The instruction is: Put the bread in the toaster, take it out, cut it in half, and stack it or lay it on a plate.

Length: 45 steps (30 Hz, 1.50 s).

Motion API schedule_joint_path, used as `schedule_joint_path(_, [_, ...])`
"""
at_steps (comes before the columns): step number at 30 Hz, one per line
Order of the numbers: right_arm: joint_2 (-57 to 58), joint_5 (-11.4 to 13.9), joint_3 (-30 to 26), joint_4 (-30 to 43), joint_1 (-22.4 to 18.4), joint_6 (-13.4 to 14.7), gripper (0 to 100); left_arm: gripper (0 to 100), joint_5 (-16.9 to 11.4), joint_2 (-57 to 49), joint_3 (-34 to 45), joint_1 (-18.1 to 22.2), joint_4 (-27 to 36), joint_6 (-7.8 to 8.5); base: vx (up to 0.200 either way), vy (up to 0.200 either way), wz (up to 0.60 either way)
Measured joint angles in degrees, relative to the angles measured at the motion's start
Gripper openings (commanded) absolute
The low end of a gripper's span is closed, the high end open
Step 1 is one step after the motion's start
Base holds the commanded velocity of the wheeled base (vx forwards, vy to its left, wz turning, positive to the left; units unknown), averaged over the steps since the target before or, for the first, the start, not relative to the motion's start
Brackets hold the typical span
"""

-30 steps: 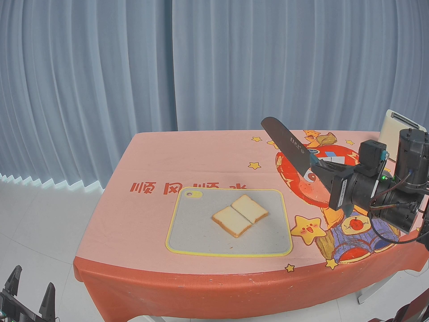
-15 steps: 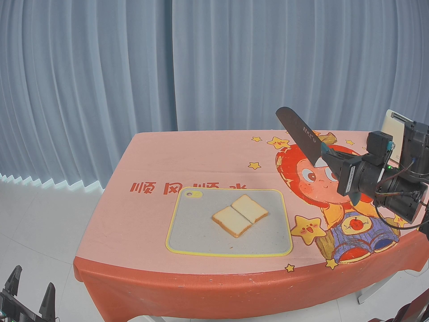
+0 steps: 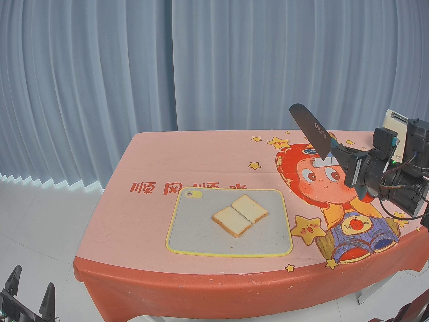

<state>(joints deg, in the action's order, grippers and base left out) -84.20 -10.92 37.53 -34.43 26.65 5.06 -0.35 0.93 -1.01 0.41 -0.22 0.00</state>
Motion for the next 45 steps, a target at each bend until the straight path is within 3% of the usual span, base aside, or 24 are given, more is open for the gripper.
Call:
schedule_joint_path(10, [0.0, 0.44, 0.85, 0.05, -5.13, -0.17, 0, 100, 0.02, 0.0, 0.0, 0.0, -0.02, 0.0, 0.0, 0.0, 0.0])
schedule_joint_path(17, [-0.28, 2.5, 1.52, 0.13, -8.63, -0.22, 0, 100, 0.02, 0.0, 0.0, 0.0, -0.02, 0.0, 0.0, 0.0, 0.0])
schedule_joint_path(39, [-1.38, 1.6, 2.84, 0.09, -11.3, 0.6, 0, 100, 0.0, 0.0, 0.0, 0.0, 0.0, 0.0, 0.0, 0.0, 0.0])
schedule_joint_path(45, [-1.3, 1.65, 0.35, -0.02, -11.56, 0.77, 0, 100, 0.02, 0.0, 0.0, 0.0, 0.0, 0.0, 0.0, 0.0, 0.0])
